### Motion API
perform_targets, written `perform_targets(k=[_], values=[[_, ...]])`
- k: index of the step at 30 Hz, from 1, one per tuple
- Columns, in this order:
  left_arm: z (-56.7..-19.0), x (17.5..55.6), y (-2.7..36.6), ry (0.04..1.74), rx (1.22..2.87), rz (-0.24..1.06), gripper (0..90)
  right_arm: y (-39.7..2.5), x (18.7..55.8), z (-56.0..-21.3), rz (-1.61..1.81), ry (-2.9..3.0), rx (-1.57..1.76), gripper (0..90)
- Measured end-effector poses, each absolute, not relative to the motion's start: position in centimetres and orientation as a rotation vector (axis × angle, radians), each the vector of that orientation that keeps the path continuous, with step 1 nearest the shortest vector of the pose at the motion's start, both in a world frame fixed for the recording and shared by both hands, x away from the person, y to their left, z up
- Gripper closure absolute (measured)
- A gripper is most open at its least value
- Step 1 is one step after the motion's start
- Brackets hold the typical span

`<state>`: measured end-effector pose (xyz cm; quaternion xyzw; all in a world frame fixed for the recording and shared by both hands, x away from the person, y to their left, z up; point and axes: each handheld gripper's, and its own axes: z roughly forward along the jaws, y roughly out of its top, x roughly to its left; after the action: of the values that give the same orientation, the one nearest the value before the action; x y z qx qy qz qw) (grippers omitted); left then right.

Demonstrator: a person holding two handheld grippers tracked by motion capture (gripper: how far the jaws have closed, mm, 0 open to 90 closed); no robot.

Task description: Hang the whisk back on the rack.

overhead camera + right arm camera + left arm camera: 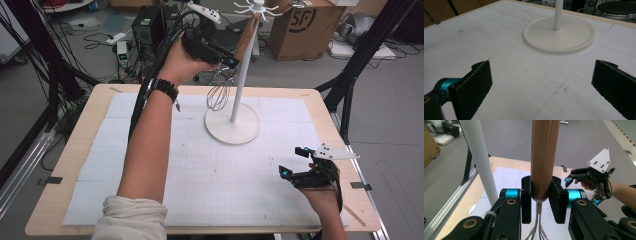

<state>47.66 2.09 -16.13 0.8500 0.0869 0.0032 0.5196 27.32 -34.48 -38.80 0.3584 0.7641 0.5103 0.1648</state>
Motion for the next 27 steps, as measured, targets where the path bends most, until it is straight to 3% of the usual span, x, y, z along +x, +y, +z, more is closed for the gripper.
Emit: perform_targets(k=[27], values=[[-17.4, 49.5, -0.1, 0.247, 2.042, -0.022, 73.7, -34.9, 27.3, -38.7, 1.473, 2.165, 1.021, 1.7]])
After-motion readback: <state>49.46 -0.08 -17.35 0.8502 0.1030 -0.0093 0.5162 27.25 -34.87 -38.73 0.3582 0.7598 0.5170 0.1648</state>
